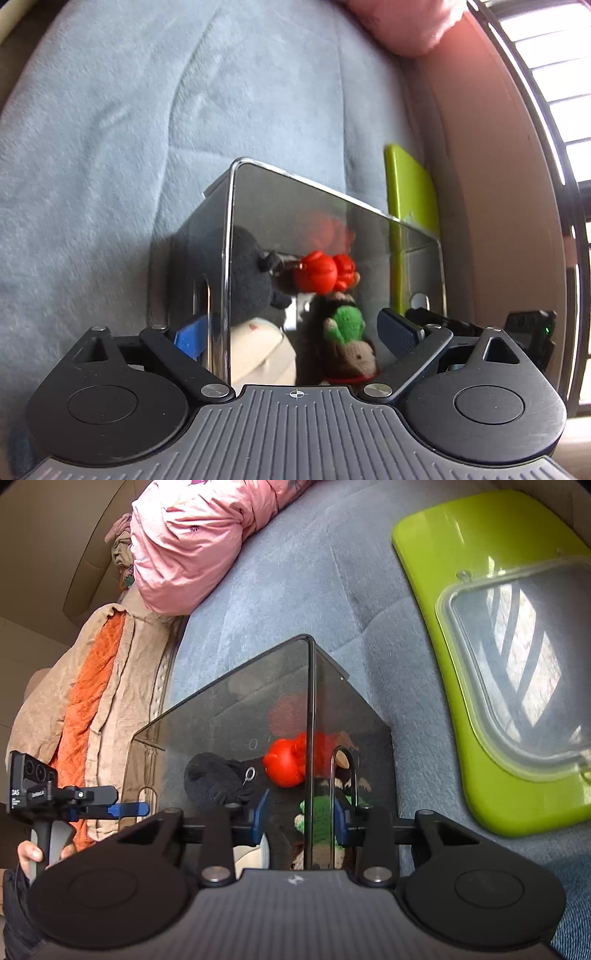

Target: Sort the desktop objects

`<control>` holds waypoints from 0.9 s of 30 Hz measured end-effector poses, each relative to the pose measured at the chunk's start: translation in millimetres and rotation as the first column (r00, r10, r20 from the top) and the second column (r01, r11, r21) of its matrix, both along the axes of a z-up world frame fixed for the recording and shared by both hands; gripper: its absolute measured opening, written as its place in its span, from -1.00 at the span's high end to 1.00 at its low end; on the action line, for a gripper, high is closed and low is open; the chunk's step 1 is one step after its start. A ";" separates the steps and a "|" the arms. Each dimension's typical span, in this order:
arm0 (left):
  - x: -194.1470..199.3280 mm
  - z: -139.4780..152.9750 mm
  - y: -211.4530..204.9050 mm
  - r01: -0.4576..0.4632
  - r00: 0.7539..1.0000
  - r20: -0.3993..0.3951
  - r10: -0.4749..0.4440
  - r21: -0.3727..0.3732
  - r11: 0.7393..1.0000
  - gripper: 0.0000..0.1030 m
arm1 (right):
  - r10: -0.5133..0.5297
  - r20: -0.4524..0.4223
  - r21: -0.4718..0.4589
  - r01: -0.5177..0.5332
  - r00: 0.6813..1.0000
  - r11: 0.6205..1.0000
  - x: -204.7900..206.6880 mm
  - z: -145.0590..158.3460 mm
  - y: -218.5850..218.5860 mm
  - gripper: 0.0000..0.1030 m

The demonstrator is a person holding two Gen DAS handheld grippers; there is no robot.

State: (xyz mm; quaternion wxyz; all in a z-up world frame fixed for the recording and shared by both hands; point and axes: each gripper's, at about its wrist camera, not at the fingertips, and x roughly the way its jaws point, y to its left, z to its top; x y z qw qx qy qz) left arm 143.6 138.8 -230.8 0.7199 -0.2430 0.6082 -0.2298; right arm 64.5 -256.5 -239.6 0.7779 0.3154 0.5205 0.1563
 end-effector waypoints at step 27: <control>-68.5 93.7 -293.9 0.457 0.861 0.025 -0.508 -0.474 0.753 -1.00 | -0.712 -0.024 0.316 0.681 0.701 0.660 -188.1 -56.6 -153.2 -0.55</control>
